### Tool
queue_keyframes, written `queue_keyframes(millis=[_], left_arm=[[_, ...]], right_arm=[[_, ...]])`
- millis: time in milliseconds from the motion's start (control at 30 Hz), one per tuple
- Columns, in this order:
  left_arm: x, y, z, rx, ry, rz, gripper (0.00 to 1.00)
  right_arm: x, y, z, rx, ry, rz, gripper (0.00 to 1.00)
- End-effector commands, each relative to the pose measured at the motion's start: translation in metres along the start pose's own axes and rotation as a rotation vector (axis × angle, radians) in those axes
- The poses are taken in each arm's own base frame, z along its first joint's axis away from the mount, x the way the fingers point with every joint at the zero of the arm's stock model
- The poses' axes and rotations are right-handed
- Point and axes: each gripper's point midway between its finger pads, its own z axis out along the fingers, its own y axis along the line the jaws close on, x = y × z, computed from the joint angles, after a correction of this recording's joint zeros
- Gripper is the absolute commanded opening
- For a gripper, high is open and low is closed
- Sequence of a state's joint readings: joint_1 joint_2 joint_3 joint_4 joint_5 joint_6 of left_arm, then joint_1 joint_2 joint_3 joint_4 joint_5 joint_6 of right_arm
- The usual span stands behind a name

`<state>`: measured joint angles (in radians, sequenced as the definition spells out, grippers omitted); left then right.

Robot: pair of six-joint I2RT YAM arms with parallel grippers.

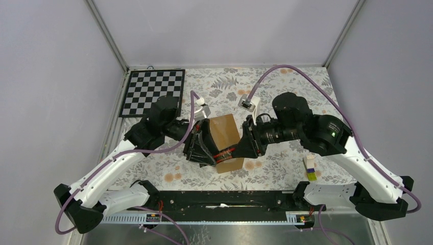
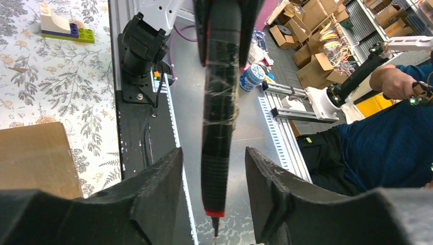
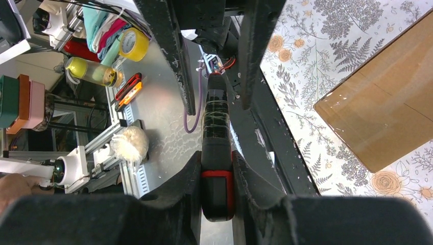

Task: Unpack the express box
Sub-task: Pick up the knife from the center of the board.

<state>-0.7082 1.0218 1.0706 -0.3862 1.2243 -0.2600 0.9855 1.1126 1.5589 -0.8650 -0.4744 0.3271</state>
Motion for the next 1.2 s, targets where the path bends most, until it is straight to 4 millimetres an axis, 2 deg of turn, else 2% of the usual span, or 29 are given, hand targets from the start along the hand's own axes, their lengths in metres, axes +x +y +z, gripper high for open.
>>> queue_keyframes(millis=[0,33,133,200,233,300,333,400,467,533,700,833,1000,1167], left_arm=[[-0.003,-0.005,0.002,0.015,-0.01,0.078,0.44],[-0.003,-0.005,0.003,0.017,-0.01,0.077,0.37],[-0.002,-0.006,0.003,0.02,-0.018,0.083,0.01],[-0.003,-0.005,0.003,0.011,-0.032,0.092,0.0],[-0.004,-0.004,0.004,0.008,-0.04,0.096,0.0],[-0.007,-0.003,0.004,0.001,-0.058,0.115,0.0],[-0.008,-0.003,0.004,0.0,-0.068,0.121,0.0],[-0.013,-0.003,0.005,-0.001,-0.09,0.134,0.0],[-0.017,-0.003,0.006,0.008,-0.107,0.14,0.0],[-0.021,0.0,0.007,0.001,-0.121,0.138,0.0],[-0.04,0.004,0.009,-0.018,-0.177,0.154,0.0],[-0.044,0.013,0.012,-0.03,-0.177,0.131,0.0],[-0.046,0.018,0.013,-0.045,-0.175,0.115,0.0],[-0.049,0.021,0.014,-0.056,-0.181,0.109,0.0]], right_arm=[[-0.011,0.01,-0.003,-0.029,-0.018,-0.019,0.0],[-0.013,0.009,-0.003,-0.023,-0.024,-0.02,0.0],[-0.017,0.005,-0.002,-0.001,-0.039,-0.022,0.0],[-0.019,0.001,0.0,0.017,-0.047,-0.019,0.0],[-0.02,-0.002,0.002,0.031,-0.053,-0.016,0.09],[-0.024,-0.008,0.002,0.068,-0.079,-0.006,0.52],[-0.027,-0.009,0.002,0.076,-0.1,-0.004,0.66],[-0.034,-0.01,0.002,0.078,-0.157,0.008,0.84],[-0.039,-0.009,0.003,0.06,-0.212,0.02,0.91],[-0.043,-0.01,0.008,0.045,-0.259,0.039,0.93],[-0.038,-0.016,0.02,0.018,-0.291,0.072,0.9],[-0.043,-0.019,0.019,0.014,-0.358,0.079,0.85],[-0.049,-0.023,0.016,0.025,-0.432,0.091,0.72],[-0.045,-0.028,0.02,0.029,-0.436,0.109,0.57]])
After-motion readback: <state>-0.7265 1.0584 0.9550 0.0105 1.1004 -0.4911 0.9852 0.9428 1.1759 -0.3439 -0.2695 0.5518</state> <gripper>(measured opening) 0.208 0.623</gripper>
